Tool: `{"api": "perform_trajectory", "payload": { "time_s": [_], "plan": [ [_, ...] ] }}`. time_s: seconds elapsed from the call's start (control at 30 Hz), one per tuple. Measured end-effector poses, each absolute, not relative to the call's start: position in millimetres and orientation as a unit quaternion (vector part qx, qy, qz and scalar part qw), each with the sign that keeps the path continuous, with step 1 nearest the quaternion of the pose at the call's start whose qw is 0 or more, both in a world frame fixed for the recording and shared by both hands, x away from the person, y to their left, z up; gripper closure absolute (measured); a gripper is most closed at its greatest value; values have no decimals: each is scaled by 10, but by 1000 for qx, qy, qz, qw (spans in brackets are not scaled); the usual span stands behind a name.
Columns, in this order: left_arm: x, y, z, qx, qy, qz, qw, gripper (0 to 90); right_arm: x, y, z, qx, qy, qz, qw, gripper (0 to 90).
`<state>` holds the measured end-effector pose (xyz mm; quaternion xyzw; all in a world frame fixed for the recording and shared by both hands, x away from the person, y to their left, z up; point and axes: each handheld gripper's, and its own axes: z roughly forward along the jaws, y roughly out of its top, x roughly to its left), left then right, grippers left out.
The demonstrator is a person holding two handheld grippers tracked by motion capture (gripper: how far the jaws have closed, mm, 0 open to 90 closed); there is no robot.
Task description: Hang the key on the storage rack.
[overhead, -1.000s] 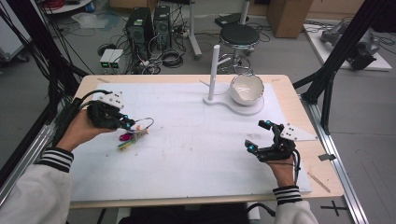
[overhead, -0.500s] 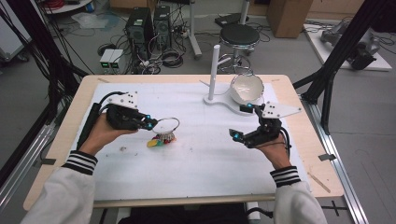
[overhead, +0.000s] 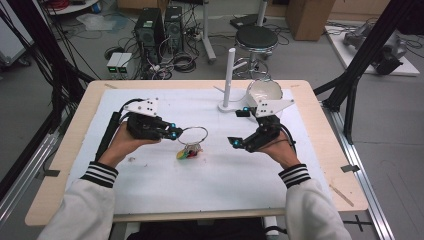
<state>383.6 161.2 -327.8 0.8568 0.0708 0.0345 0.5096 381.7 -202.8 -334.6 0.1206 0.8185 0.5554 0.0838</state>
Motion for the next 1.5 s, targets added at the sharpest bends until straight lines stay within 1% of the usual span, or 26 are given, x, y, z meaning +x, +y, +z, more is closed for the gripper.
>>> {"api": "perform_trajectory", "payload": {
  "time_s": [0.17,0.5,0.57,0.6,0.63,0.67,0.7,0.77,0.87,1.03,1.17,1.37,1.43,1.5],
  "plan": [
    [3852,1518,-3319,856,65,21,513,871,3867,-1888,-3341,100,833,541,59,8],
    [3850,1400,-3339,849,53,-3,525,872,3896,-1671,-3361,58,850,521,44,10],
    [3849,1393,-3340,852,51,-7,522,871,3900,-1647,-3374,51,854,516,39,58],
    [3847,1389,-3342,852,49,-9,521,871,3899,-1634,-3380,49,854,516,38,67],
    [3845,1384,-3344,851,49,-10,522,872,3904,-1626,-3385,44,856,513,33,149],
    [3844,1384,-3345,852,50,-12,522,871,3906,-1622,-3386,40,858,511,26,211],
    [3843,1383,-3346,851,50,-13,522,871,3903,-1614,-3390,37,860,509,26,218],
    [3845,1387,-3345,852,48,-14,521,871,3906,-1602,-3393,30,861,507,19,311],
    [3843,1392,-3345,851,50,-16,523,871,3918,-1600,-3388,23,857,515,14,393],
    [3841,1400,-3339,850,51,-16,524,871,3943,-1607,-3396,23,853,521,-6,490],
    [3844,1406,-3338,851,50,-16,523,871,3959,-1622,-3391,22,851,525,-8,582],
    [3846,1407,-3339,851,46,-17,524,871,3976,-1626,-3398,26,852,523,-15,639],
    [3846,1406,-3339,852,45,-17,522,871,3978,-1620,-3400,19,852,523,-14,703],
    [3840,1401,-3341,850,49,-19,524,871,3979,-1609,-3400,11,853,522,-11,746]
  ]
}}
